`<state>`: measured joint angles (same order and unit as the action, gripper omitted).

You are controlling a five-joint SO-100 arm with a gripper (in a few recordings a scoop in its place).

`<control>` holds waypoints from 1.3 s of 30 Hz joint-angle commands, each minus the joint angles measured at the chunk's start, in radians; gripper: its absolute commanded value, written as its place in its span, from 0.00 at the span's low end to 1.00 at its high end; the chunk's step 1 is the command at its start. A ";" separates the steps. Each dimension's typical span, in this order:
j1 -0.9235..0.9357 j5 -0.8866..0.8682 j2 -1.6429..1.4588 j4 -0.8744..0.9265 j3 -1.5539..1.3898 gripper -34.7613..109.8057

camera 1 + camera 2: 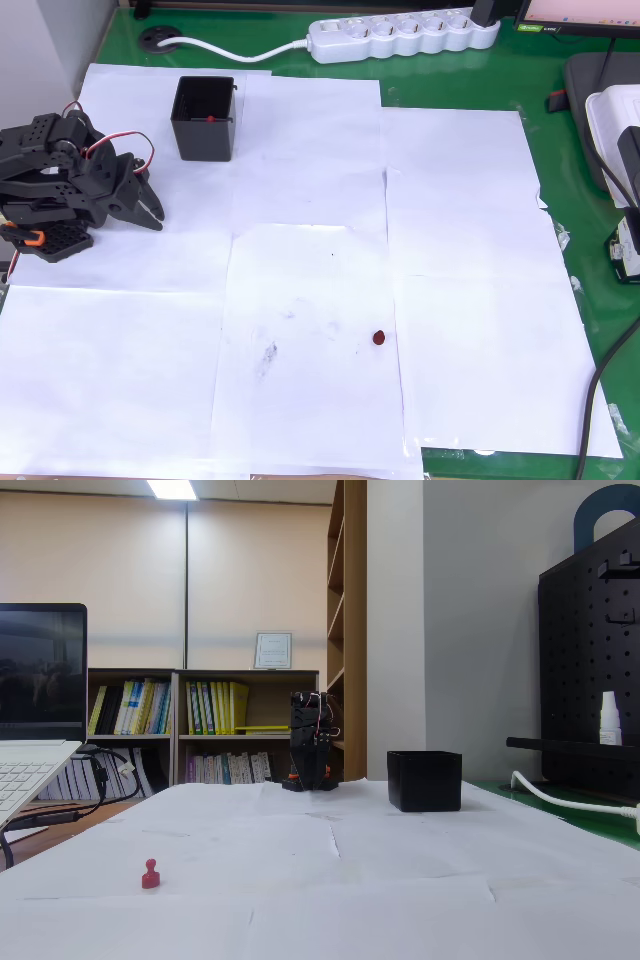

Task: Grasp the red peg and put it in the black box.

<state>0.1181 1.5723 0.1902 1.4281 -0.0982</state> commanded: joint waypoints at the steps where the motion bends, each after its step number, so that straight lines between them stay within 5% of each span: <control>1: -0.014 0.028 0.006 -0.112 -0.012 0.24; 11: 0.032 -0.011 -0.342 -1.077 -0.008 0.24; 21: 0.123 -0.008 -0.753 -1.592 -0.015 0.24; 28: 0.244 -0.003 -1.262 -2.123 -0.044 0.24; 39: 0.354 -0.021 -1.822 -2.276 -0.426 0.24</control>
<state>0.4495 1.5570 -1.4956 -0.8176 -0.3390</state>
